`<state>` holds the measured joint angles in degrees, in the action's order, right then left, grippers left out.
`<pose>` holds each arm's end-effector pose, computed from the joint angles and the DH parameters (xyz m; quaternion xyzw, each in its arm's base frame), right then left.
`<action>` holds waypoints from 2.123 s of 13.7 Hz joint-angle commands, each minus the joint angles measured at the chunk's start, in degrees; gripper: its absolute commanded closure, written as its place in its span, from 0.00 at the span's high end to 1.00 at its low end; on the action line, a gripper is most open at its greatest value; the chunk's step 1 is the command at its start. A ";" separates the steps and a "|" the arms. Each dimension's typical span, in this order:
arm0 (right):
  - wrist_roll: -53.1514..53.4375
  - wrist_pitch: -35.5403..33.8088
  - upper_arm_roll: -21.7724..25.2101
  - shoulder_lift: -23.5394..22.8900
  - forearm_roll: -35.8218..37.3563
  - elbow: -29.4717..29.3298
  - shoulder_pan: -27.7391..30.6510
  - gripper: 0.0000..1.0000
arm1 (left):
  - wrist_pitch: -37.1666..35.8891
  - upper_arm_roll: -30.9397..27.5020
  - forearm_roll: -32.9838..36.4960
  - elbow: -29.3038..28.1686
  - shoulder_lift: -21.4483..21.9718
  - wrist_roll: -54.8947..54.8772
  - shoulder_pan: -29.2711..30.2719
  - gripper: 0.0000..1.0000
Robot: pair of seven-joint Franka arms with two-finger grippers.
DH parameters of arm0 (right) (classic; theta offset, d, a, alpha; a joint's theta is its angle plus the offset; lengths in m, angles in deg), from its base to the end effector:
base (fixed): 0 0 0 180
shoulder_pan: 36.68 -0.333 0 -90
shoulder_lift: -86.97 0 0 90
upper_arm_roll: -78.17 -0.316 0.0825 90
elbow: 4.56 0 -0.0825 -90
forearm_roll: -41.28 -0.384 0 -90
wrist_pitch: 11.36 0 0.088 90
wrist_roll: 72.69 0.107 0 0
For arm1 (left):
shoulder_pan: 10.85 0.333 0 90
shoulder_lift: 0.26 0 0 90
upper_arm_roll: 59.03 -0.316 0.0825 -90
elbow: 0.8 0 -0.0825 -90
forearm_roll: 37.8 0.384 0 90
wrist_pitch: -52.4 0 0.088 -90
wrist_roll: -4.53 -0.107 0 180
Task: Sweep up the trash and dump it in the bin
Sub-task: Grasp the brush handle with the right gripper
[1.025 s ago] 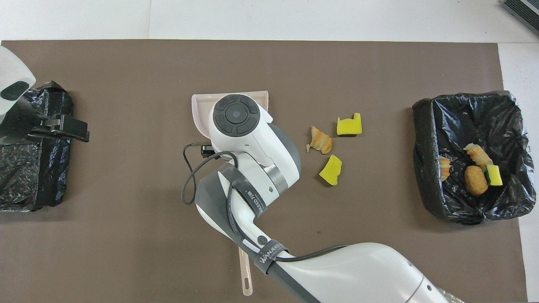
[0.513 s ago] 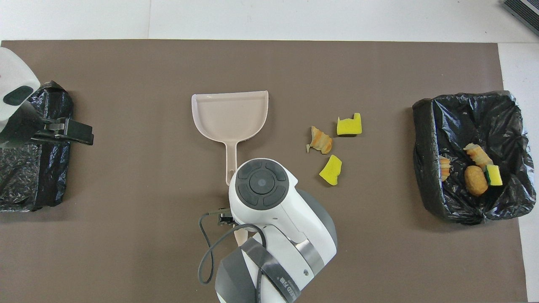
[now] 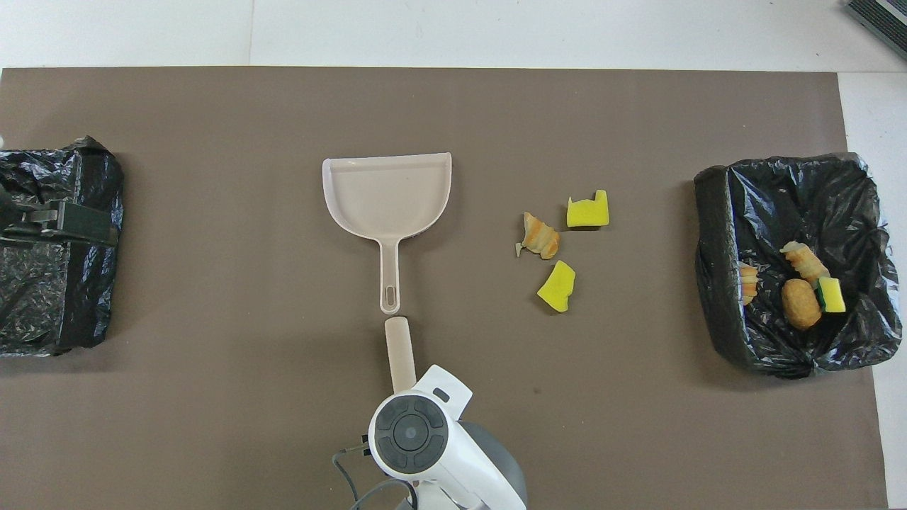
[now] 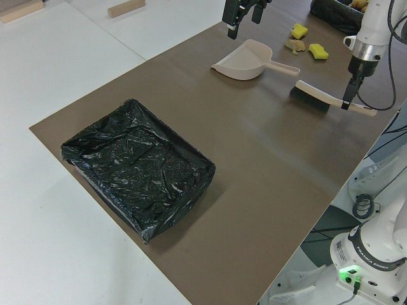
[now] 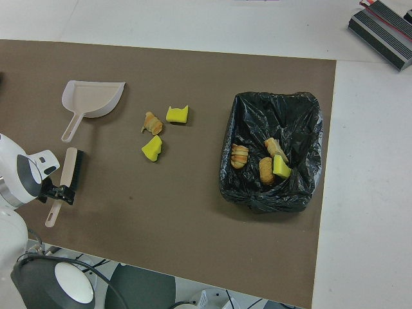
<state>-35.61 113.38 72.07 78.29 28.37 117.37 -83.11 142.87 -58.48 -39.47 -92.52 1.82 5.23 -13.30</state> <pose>0.3294 0.4426 0.3315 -0.9918 -0.0650 0.1045 0.0329 0.5431 -0.0317 0.6310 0.9997 -0.0201 0.0068 0.0146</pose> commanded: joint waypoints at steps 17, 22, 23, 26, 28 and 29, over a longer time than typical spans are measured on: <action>-0.34 -6.95 0.56 5.85 -0.37 -1.96 8.97 0.00 | -2.30 2.17 0.35 -0.74 0.82 -0.70 1.48 1.00; -4.82 -17.51 0.56 7.63 5.59 -7.93 18.56 0.00 | -2.13 -0.73 0.26 -1.00 1.35 -0.70 -1.68 1.00; -6.48 -17.34 0.56 7.28 8.05 -8.12 19.96 0.00 | -2.04 -0.73 0.26 -1.09 1.35 -0.70 -1.68 1.00; -16.92 -16.64 0.56 4.12 11.49 -10.13 28.03 0.00 | -1.26 -0.73 -0.26 -1.79 1.70 -0.26 -1.51 1.00; -23.78 -18.91 0.56 1.22 15.43 -14.25 34.45 0.00 | -0.38 -0.73 -0.27 -2.84 1.88 -0.17 -1.59 1.00; -25.98 -20.32 0.47 0.08 19.37 -15.75 35.61 0.00 | 1.28 -0.73 -0.35 -3.71 2.23 -0.26 -1.77 1.00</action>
<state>-56.78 96.16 73.36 81.84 42.98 106.71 -51.12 141.68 -58.38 -39.48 -93.08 2.10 5.10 -14.07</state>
